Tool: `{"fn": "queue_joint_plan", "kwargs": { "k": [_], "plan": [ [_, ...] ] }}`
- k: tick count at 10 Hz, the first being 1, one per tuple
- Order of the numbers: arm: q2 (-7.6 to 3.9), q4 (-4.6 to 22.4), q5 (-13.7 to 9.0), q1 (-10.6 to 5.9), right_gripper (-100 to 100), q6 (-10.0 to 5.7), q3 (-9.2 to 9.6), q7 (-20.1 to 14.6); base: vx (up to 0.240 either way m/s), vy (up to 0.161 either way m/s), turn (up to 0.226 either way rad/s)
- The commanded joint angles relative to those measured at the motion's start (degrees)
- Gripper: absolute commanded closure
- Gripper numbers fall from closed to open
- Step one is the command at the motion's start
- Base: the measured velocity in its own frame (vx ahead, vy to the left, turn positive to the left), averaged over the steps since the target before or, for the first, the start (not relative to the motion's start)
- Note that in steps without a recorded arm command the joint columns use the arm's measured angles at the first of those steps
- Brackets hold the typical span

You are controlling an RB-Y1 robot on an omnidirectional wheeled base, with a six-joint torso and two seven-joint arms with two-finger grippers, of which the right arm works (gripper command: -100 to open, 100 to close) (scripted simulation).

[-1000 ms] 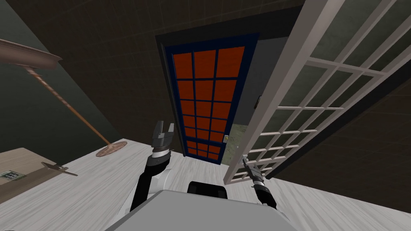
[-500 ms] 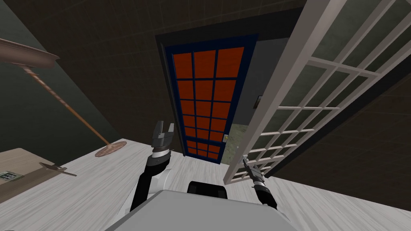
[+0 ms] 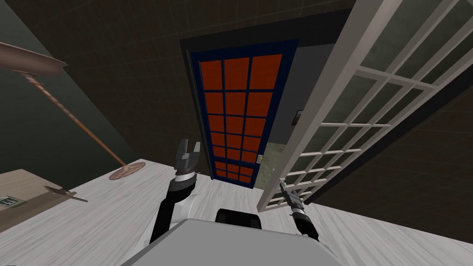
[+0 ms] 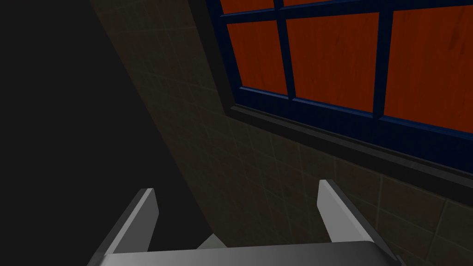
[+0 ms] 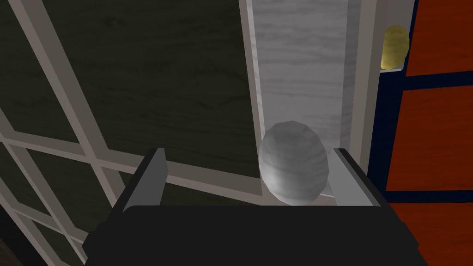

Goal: Pull the door open

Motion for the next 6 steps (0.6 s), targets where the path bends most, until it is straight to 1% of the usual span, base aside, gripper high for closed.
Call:
{"fn": "queue_joint_plan", "kwargs": {
  "k": [1, 2, 3, 4, 5, 6],
  "plan": [
    [-0.28, -2.86, -0.24, 2.71, 100, 2.86, -0.63, -0.60, -0.032, -0.012, -0.029],
    [-0.28, -2.45, -0.24, 2.71, 100, 2.24, -0.63, -0.60, -0.018, -0.005, -0.010],
    [-0.28, -3.16, -0.24, 2.71, 100, 3.07, -0.63, -0.60, -0.012, 0.003, -0.004],
    [-0.28, -1.87, -0.24, 2.71, 100, 2.45, -0.63, -0.60, 0.000, 0.000, 0.000],
    [-0.28, -1.37, -0.24, 2.70, 100, 2.15, -0.63, -0.60, 0.010, -0.001, -0.005],
    [-0.28, -3.16, -0.24, 2.71, 100, 3.07, -0.63, -0.60, -0.008, 0.005, -0.016]
  ]
}}
